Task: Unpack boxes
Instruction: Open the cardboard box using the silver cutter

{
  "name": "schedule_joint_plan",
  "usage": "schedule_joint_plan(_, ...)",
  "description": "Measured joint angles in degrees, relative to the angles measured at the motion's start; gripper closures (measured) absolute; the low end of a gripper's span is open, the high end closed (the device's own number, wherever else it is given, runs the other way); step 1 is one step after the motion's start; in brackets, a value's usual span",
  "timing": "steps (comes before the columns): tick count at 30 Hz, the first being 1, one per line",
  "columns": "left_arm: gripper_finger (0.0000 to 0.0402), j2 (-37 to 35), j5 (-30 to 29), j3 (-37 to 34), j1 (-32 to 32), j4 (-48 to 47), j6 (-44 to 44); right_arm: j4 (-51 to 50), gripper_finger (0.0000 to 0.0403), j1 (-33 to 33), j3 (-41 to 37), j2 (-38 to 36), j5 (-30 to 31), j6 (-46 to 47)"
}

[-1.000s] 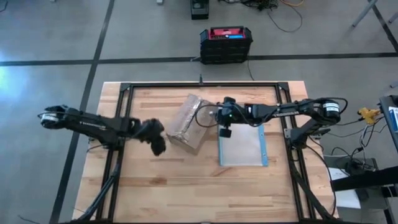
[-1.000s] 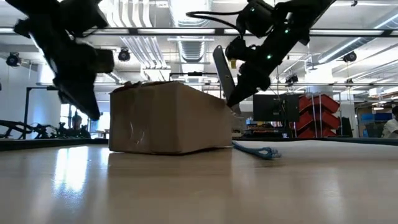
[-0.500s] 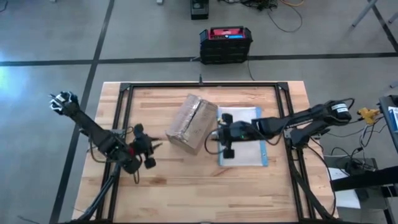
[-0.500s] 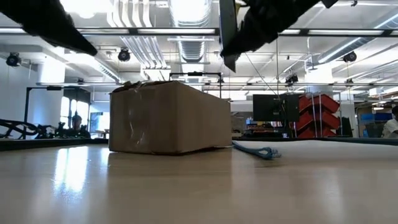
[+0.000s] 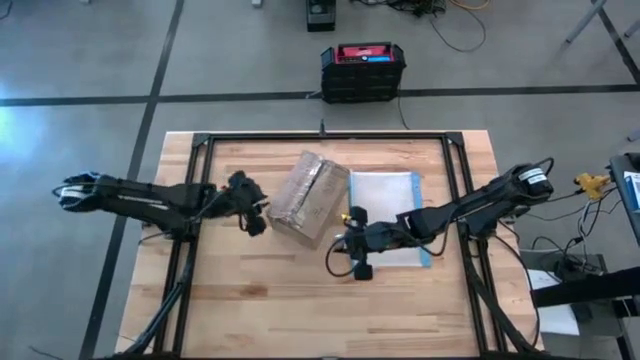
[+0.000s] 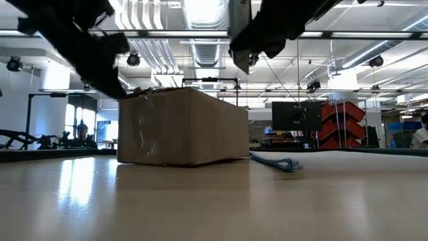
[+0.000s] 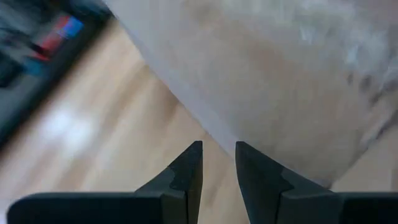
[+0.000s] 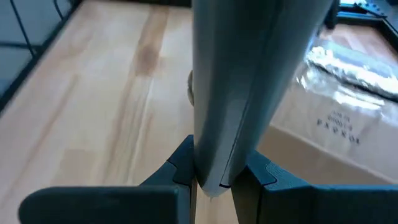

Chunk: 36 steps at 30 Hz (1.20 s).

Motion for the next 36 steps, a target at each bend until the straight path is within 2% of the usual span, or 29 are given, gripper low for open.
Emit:
schedule_joint_plan(5, 0.0322, 3.25, 4.71, -2.86, -1.23, 7.33, -0.96, -4.95, 0.0361, 0.31, 0.00, -1.64, 1.23, 2.25)
schedule_joint_plan(11, 0.0322, 4.92, 4.76, -1.90, -11.40, 12.96, -4.57, -13.52, 0.0361, 0.12, -0.17, -3.64, 6.17, 3.33)
schedule_joint_plan(15, 0.0322, 4.67, -0.73, 1.35, -20.72, 9.48, -7.90, -13.42, 0.0361, 0.44, -0.68, -5.68, 6.46, 3.34)
schedule_joint_plan(18, 0.0322, 3.38, -9.69, 3.99, -27.47, 5.25, -7.83, -12.34, 0.0361, 0.65, -0.89, -6.61, 6.28, 3.16)
schedule_joint_plan(21, 0.0322, 3.55, -17.74, 5.55, -30.50, 7.06, -4.10, -9.51, 0.0361, 0.94, -1.69, -6.09, 6.41, 3.09)
schedule_joint_plan(23, 0.0322, 3.34, -18.19, 5.26, -30.15, 7.30, -2.46, -2.35, 0.0361, 1.18, -1.78, -4.58, 5.79, 1.84)
schedule_joint_plan(27, 0.0322, 3.69, -11.75, 4.33, -27.59, 11.36, -0.26, 9.92, 0.0361, 2.44, -2.00, -0.36, 5.74, -1.27)
schedule_joint_plan(30, 0.0322, 4.52, -8.38, 3.91, -25.51, 16.03, 1.45, 15.56, 0.0361, 3.50, -1.99, 1.77, 5.88, -3.89)
schedule_joint_plan(36, 0.0311, 3.80, -2.72, 2.13, -20.19, 17.43, 5.20, 28.35, 0.0361, 2.90, -0.70, 5.31, 7.32, -9.98)
